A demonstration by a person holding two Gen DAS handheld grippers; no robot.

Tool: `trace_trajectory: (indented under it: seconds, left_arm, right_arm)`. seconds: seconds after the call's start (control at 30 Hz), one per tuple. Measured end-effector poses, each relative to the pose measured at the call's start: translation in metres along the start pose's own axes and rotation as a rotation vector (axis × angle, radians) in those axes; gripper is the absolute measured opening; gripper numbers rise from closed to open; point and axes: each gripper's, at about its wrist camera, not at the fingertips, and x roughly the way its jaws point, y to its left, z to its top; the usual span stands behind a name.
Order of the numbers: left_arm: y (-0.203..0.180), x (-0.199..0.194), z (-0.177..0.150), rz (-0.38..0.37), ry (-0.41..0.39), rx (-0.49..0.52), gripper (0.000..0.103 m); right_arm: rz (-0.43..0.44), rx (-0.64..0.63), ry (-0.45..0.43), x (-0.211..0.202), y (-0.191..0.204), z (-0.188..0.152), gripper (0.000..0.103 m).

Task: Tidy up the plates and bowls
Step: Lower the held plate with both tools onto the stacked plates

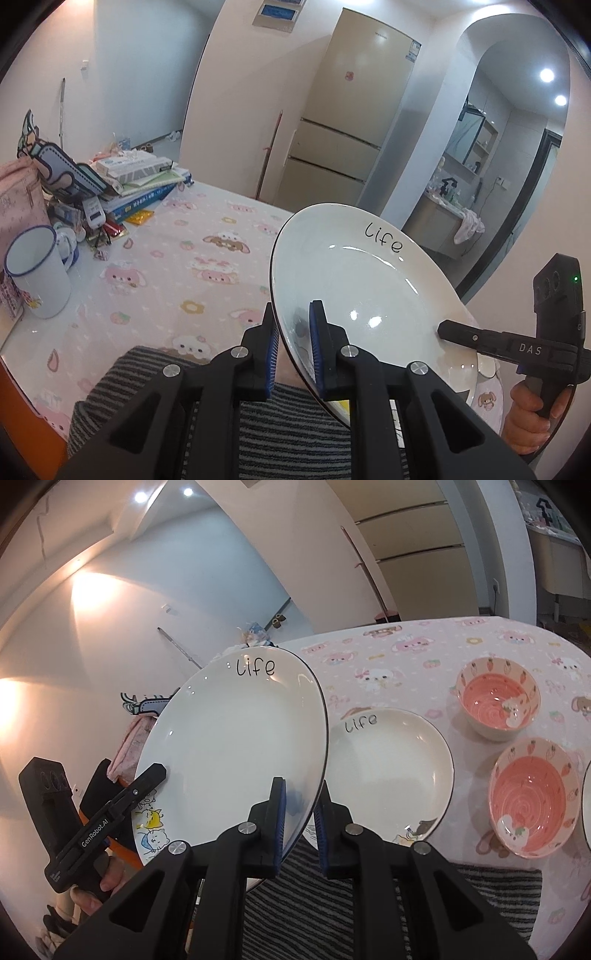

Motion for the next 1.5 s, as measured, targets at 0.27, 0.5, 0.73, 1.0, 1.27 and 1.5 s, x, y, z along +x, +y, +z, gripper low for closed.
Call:
trace_trajectory:
  seconds: [0.27,0.5,0.73,1.0,1.27,1.5]
  left_arm:
    - [0.013,0.043,-0.024,0.018,0.098,-0.009,0.016]
    - [0.022,0.071,-0.044,0.001,0.161,-0.044,0.016]
    - [0.019,0.079,-0.048,0.043,0.164,-0.009,0.016]
    - [0.017,0.095,-0.055,0.057,0.192,0.003,0.016]
    - [0.007,0.112,-0.057,0.064,0.202,0.021,0.017]
    - [-0.008,0.125,-0.056,0.086,0.209,0.047,0.017]
  right_arm:
    - [-0.062,0.011,0.043,0.032,-0.019,-0.012,0.018]
    - [-0.099,0.047,0.089,0.042,-0.030,-0.025,0.018]
    - [-0.108,0.072,0.121,0.055,-0.041,-0.035,0.019]
    - [-0.129,0.081,0.125,0.061,-0.048,-0.042,0.020]
    - [-0.142,0.107,0.125,0.065,-0.063,-0.043,0.021]
    - [-0.172,0.128,0.109,0.062,-0.074,-0.042,0.023]
